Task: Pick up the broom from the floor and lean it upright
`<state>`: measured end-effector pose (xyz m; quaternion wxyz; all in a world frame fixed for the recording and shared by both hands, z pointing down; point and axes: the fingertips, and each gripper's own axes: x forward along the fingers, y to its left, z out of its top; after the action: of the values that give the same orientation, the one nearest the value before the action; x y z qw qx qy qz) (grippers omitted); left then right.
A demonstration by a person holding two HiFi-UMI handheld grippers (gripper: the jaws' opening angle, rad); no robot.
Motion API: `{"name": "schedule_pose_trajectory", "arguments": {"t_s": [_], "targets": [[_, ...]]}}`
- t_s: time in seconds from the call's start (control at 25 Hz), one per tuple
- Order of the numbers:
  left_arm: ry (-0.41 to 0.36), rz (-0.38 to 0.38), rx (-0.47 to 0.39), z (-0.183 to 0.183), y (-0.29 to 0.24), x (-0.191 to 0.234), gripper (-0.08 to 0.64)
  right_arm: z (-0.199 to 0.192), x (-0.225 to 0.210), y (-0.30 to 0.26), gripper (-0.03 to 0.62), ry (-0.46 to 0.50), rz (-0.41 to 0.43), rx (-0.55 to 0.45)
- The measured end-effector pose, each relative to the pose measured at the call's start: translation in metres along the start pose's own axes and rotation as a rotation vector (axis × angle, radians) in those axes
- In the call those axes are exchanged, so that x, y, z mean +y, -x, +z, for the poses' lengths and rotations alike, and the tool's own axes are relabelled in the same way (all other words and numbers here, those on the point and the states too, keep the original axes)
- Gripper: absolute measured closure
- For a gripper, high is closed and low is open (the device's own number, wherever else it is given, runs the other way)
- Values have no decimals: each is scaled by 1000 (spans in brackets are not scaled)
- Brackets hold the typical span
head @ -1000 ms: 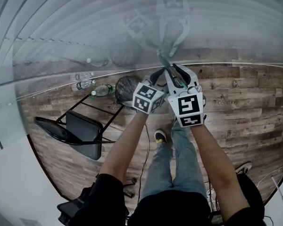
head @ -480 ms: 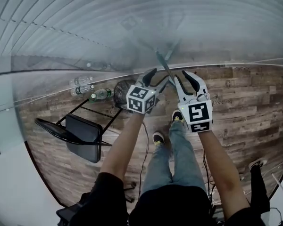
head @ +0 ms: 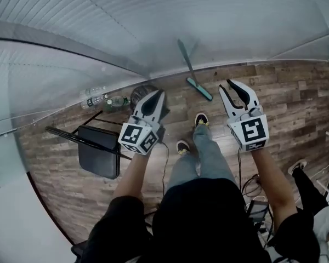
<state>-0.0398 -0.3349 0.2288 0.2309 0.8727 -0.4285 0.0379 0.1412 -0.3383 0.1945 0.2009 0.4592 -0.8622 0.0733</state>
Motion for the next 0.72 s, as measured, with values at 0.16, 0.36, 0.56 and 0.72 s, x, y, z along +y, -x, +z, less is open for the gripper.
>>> {"name": "schedule_pose_trajectory", "arguments": {"t_s": [0.16,0.36,0.56,0.72], "targets": [[-5,88,-107,52,85,-16,540,53,39,52,486,38,47,-83],[-66,118,-153,80,156,-44,540,106,69,120,509,35,31,-168],[-159,93,-184,104,207,-78,540,131,90,171,562,-4,16,-227],[-193,45,-199,110,237,-104,540,136,113,208,575,-35,-28,-266]]}}
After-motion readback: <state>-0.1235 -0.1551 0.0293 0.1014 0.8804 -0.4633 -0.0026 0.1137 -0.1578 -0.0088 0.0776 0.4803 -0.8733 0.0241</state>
